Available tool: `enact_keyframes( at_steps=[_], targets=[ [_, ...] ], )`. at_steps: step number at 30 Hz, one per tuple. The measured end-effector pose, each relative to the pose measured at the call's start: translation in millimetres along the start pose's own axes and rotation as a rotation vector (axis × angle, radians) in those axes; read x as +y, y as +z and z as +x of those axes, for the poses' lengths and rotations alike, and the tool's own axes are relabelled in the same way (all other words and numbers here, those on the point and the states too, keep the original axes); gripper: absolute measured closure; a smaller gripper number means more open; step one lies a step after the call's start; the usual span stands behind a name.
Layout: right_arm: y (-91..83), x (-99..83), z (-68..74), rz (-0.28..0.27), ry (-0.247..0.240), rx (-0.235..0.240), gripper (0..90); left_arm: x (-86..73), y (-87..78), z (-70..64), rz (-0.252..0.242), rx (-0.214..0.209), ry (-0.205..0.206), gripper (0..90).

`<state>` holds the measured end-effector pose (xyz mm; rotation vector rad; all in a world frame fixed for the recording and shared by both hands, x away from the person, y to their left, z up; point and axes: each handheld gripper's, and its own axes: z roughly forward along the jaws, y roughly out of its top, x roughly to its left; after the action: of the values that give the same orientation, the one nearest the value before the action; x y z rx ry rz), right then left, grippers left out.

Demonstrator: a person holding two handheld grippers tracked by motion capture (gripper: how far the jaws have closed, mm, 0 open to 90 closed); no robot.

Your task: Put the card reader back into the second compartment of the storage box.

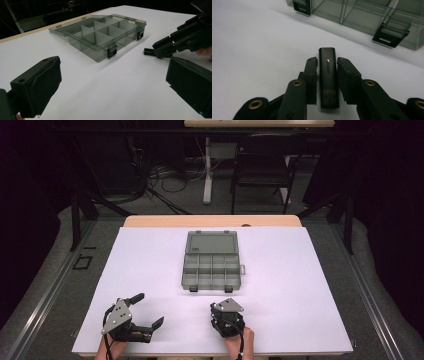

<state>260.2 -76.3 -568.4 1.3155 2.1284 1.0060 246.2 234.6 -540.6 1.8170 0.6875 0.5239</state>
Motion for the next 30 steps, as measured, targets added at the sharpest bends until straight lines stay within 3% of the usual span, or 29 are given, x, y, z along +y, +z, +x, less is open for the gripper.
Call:
enact_keyframes(
  at_steps=[9,30],
  targets=[
    [-0.8,1.2,-1.6,0.0,0.062,0.004,73.4,0.1,-0.4,0.0,-0.001,0.0,0.003,0.3],
    [-18.1,11.4,-14.1,-0.022,0.05,0.033,73.6,0.4,0.4,-0.6,0.003,-0.002,0.006,0.3]
  ],
)
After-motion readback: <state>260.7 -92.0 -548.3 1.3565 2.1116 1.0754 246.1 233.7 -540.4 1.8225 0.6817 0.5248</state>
